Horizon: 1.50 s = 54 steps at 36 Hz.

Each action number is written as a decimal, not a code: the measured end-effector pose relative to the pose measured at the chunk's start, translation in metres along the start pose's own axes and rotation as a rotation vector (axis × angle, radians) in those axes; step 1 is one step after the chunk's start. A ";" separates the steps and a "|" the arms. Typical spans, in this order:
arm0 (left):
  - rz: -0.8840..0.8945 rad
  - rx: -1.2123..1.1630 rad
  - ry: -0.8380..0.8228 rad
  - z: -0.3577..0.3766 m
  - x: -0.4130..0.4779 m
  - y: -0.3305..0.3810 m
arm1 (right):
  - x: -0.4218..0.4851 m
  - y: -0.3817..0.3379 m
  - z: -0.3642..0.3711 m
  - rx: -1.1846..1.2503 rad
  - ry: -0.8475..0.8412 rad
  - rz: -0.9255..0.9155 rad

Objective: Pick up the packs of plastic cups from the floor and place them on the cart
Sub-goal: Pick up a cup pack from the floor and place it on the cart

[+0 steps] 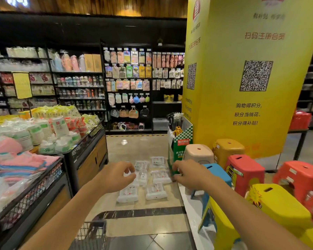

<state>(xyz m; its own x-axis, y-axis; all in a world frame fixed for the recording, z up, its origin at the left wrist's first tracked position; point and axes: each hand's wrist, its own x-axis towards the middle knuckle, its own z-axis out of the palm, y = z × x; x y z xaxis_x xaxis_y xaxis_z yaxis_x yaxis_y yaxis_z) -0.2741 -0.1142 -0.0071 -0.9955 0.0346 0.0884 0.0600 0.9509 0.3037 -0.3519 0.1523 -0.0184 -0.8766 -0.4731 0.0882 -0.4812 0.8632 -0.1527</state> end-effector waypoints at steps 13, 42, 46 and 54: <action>0.074 -0.012 0.000 0.014 0.092 -0.049 | 0.092 0.015 0.013 -0.038 -0.008 0.032; -0.059 0.088 -0.065 0.050 0.424 -0.039 | 0.392 0.192 0.033 0.022 -0.063 -0.058; -0.060 0.079 -0.061 0.054 0.468 -0.056 | 0.437 0.203 0.041 0.015 -0.067 -0.059; -0.062 -0.007 -0.048 0.061 0.572 -0.111 | 0.549 0.218 0.059 -0.013 -0.068 -0.053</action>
<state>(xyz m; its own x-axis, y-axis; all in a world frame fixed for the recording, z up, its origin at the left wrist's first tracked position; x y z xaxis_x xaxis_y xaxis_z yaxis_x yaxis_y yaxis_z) -0.8545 -0.1814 -0.0481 -0.9997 -0.0095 0.0239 -0.0015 0.9494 0.3141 -0.9389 0.0705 -0.0617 -0.8483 -0.5287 0.0283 -0.5272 0.8387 -0.1363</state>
